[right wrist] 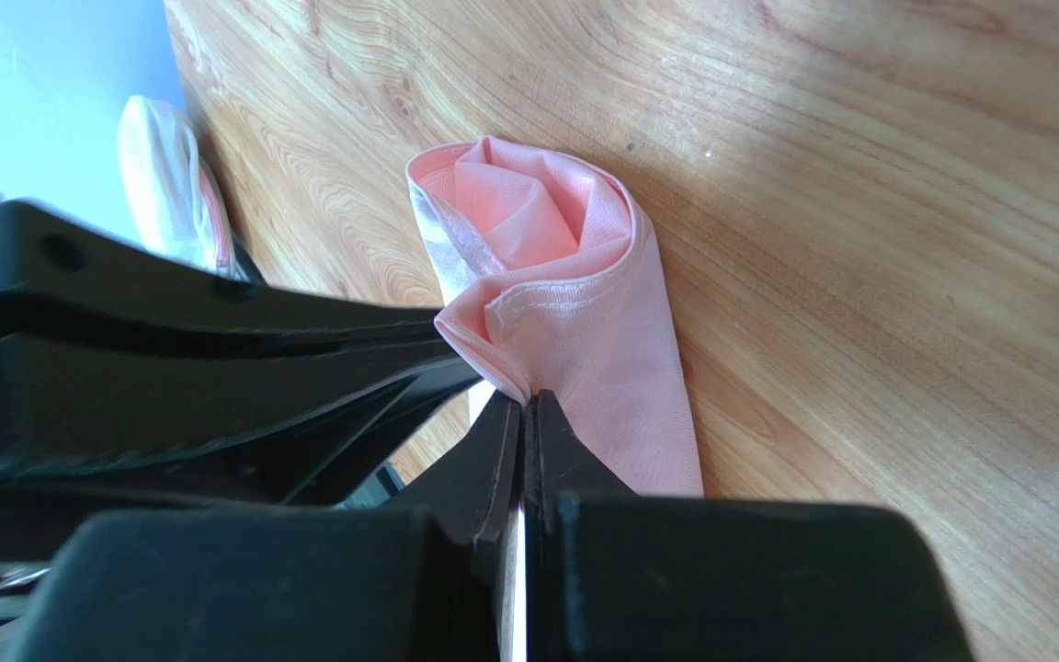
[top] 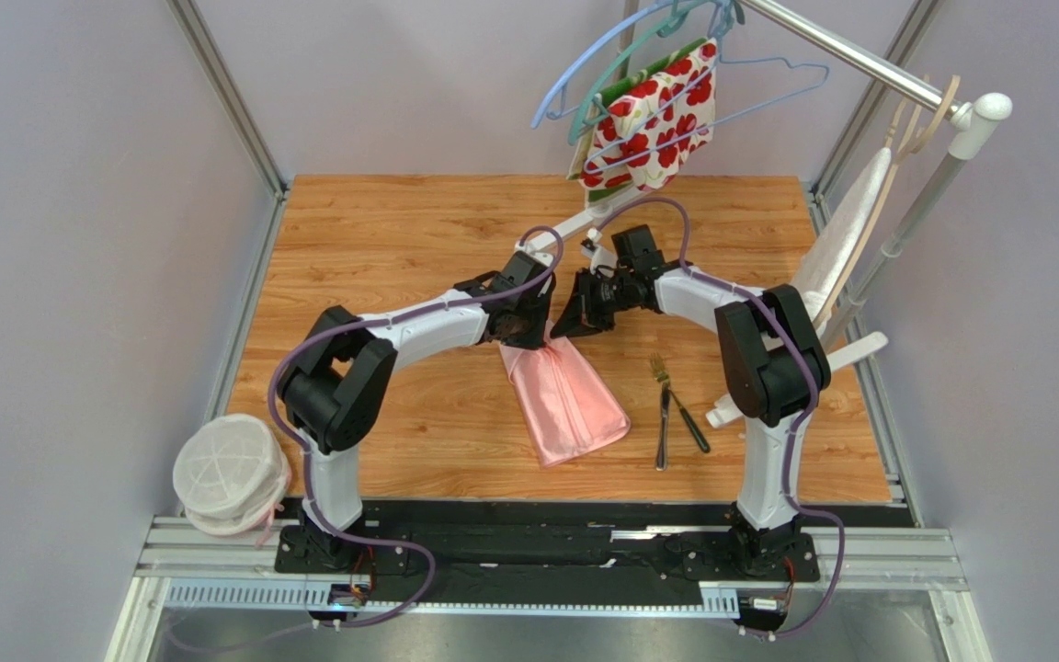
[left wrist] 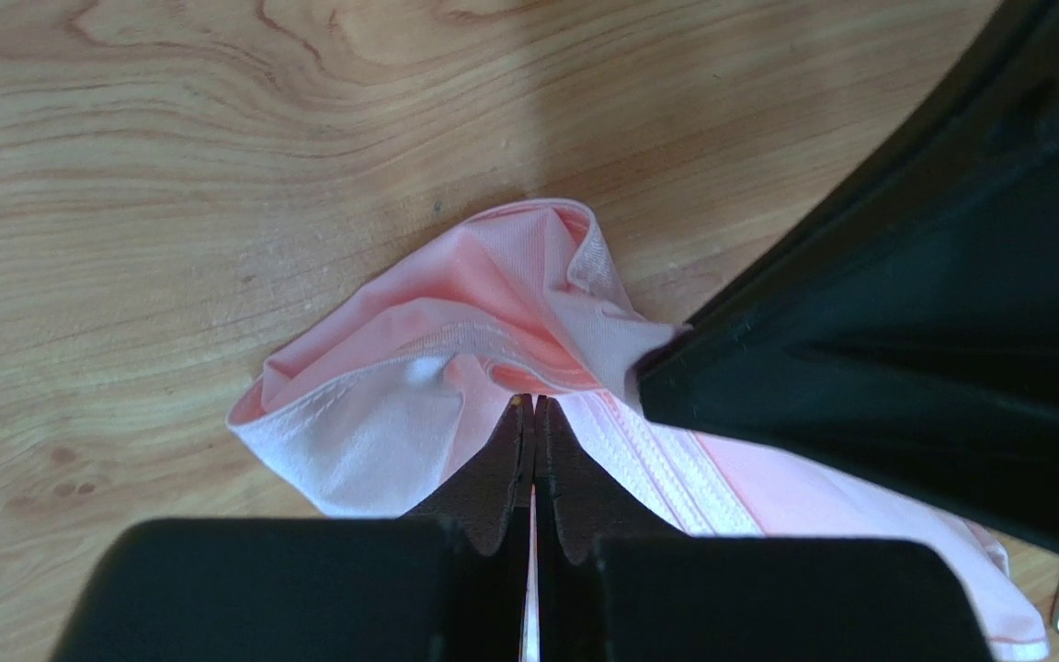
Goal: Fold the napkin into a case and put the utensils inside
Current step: Stuff the 2/3 rectangle-folded napkin into the folded napkin.
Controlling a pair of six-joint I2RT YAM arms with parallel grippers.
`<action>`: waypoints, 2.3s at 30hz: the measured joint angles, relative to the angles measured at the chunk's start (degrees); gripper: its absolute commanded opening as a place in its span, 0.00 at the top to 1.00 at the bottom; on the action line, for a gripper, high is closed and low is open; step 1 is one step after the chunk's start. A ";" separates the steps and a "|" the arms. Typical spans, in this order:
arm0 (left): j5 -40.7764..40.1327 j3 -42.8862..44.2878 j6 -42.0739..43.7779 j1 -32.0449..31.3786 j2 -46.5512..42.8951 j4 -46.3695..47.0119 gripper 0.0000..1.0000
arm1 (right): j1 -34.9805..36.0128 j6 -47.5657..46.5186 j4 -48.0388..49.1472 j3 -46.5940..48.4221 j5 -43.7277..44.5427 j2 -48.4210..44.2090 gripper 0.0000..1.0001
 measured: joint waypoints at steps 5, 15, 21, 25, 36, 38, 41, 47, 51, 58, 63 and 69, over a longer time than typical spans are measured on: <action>-0.46 2.12 -0.24 0.42 3.50 -0.61 1.00 | 0.00 0.20 0.17 -0.09 -0.28 0.00 1.00; 0.83 2.80 -2.38 2.86 5.73 2.29 1.00 | 0.00 3.08 3.19 -3.43 -0.96 -0.17 1.00; 3.39 1.14 -3.54 3.10 5.22 5.20 1.00 | -0.31 4.68 4.46 -3.72 -0.85 -0.33 1.00; 4.72 -1.64 -3.98 3.10 2.71 5.42 0.99 | -1.03 5.49 4.66 -3.72 -0.81 -0.70 1.00; 5.64 -1.55 -5.38 3.54 0.66 5.42 1.00 | -1.62 6.21 5.29 -3.72 -1.03 -0.76 1.00; 5.86 -0.46 -5.70 3.85 1.51 5.62 1.00 | -1.62 6.27 5.40 -3.72 -1.31 -0.76 1.00; 6.08 0.28 -6.34 4.28 2.56 6.62 1.00 | -1.62 6.40 5.55 -3.69 -1.40 -0.76 1.00; 7.41 2.32 -7.58 4.76 6.03 8.13 1.00 | -1.62 6.86 6.58 -3.72 -1.73 -0.76 1.00; 8.87 2.34 -9.46 5.51 8.41 11.04 1.00 | -1.62 7.30 8.24 -3.91 -1.70 -0.76 1.00; 11.52 -1.01 -14.16 6.54 9.55 20.92 1.00 | -1.77 9.73 12.96 -6.29 -1.73 -0.74 1.00; 11.65 -4.46 -15.30 6.60 8.55 26.16 0.99 | -1.75 12.68 16.68 -7.52 -1.97 -0.46 1.00; 11.85 -4.90 -14.84 6.60 6.67 23.08 0.94 | -1.84 14.60 18.18 -7.91 -2.21 0.00 1.00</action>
